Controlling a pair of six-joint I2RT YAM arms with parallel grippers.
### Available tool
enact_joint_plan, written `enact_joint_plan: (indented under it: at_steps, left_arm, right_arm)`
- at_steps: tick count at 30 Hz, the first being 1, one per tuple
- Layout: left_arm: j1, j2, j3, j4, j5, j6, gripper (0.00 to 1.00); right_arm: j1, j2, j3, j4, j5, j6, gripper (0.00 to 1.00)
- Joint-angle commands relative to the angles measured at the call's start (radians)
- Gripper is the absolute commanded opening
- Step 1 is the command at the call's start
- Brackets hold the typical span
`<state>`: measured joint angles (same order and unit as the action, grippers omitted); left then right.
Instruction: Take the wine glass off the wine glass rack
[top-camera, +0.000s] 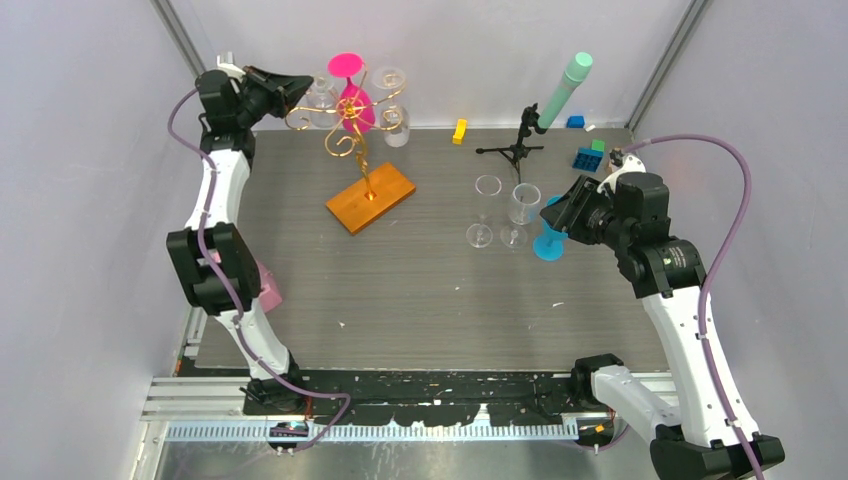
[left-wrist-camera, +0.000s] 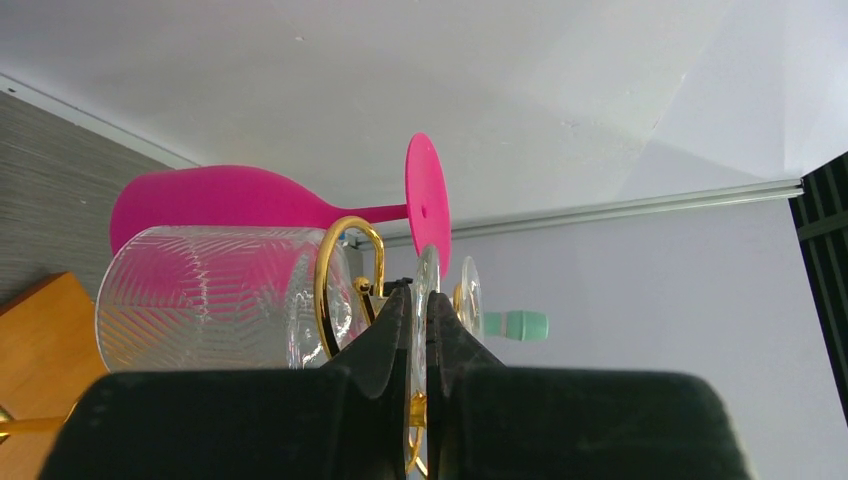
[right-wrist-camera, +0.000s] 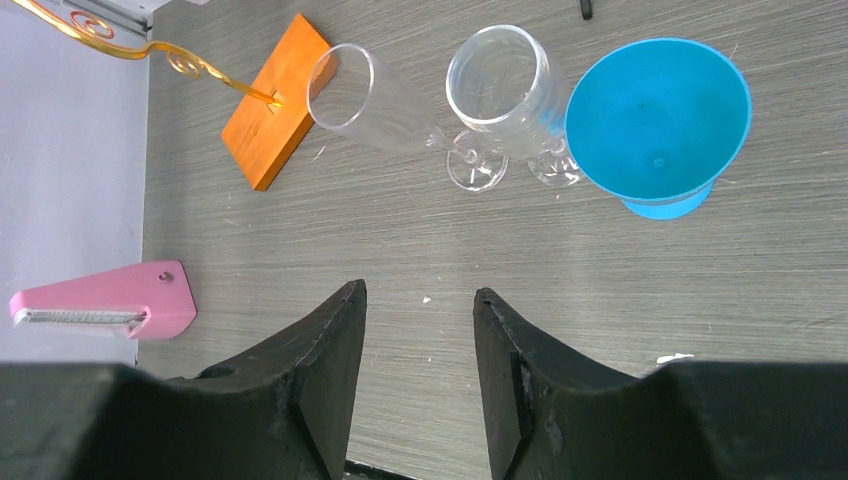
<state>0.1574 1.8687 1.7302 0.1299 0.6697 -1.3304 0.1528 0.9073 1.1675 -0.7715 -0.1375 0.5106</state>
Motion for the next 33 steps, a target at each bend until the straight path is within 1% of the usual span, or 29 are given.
enact_joint_plan:
  at_steps: [1, 8, 13, 21, 26, 29, 33]
  left_arm:
    - [0.007, -0.109, 0.0, 0.054, 0.042, 0.034, 0.0]
    - [0.037, -0.175, -0.018, 0.008, 0.048, 0.072, 0.0]
    - [0.048, -0.218, -0.067, 0.028, 0.068, 0.071, 0.0]
    - [0.115, -0.258, -0.115, 0.029, 0.069, 0.069, 0.0]
    - [0.154, -0.283, -0.124, 0.004, 0.066, 0.085, 0.0]
    - [0.182, -0.309, -0.129, -0.022, 0.061, 0.101, 0.0]
    - [0.197, -0.349, -0.111, -0.079, 0.049, 0.136, 0.0]
  right_arm:
    - [-0.006, -0.011, 0.001, 0.034, -0.013, 0.002, 0.49]
    - [-0.006, -0.015, -0.002, 0.035, -0.013, 0.003, 0.5]
    - [-0.006, -0.01, -0.005, 0.043, -0.017, 0.011, 0.5]
    - [-0.006, -0.019, -0.013, 0.055, -0.036, 0.021, 0.52]
    - [-0.006, -0.035, -0.017, 0.061, -0.047, 0.022, 0.61]
    - [-0.006, -0.055, -0.029, 0.078, -0.056, 0.022, 0.69]
    - [-0.005, -0.076, -0.041, 0.098, -0.067, 0.025, 0.74]
